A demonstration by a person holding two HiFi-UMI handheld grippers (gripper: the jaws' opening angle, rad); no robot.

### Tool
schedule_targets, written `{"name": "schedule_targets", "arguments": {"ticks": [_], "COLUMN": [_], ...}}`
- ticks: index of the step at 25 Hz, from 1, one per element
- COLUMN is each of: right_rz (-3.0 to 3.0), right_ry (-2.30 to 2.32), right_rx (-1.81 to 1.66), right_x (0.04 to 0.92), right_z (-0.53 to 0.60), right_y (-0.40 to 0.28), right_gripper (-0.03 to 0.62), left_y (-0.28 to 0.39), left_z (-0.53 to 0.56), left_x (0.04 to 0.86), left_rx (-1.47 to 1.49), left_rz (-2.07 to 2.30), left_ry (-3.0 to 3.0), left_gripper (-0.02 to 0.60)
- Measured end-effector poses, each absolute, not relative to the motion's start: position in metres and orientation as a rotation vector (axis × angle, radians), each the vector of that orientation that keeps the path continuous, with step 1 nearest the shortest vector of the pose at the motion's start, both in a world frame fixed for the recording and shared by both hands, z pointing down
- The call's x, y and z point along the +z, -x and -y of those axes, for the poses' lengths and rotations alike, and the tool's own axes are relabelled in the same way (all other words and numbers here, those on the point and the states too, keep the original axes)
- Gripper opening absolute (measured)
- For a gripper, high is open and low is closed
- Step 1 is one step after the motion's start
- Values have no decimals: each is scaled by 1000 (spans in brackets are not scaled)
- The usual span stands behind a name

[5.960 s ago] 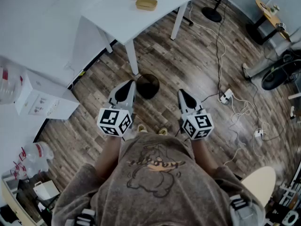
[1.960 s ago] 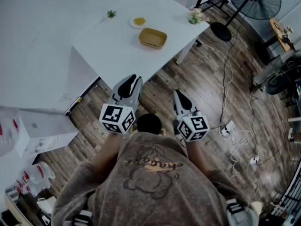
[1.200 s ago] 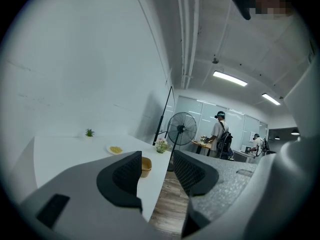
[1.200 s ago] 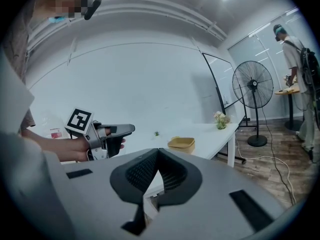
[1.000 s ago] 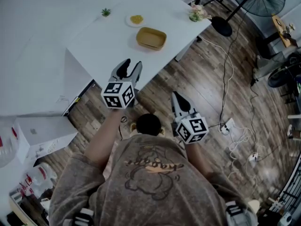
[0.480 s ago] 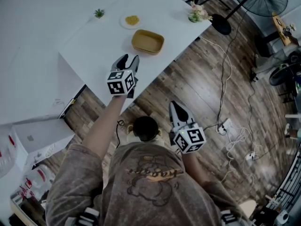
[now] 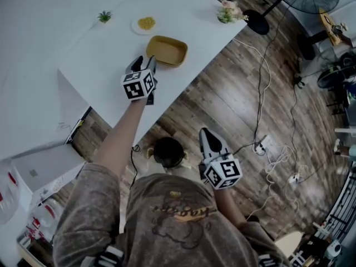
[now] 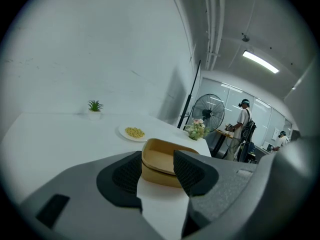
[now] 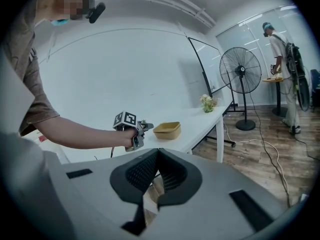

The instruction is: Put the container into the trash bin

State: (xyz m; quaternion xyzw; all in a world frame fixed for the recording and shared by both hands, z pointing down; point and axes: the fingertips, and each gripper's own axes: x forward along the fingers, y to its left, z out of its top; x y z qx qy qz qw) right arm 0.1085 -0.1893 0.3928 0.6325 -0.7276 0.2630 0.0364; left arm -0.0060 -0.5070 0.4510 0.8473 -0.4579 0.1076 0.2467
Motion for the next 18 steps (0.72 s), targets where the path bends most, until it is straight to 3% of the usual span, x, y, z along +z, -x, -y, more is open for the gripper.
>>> {"name": "schedule_targets", "arguments": {"ticks": [18], "right_rz": [2143], "right_ry": [-1962], "right_rx": [889], "right_x": [417], "right_z": [183], "right_y": [-124], "right_gripper": [2], "left_y": [-9], "left_z": [569], "left_x": [503], "left_rx": [386], "left_rz": [1275], "left_ry": [-2175], "left_gripper": [181]}}
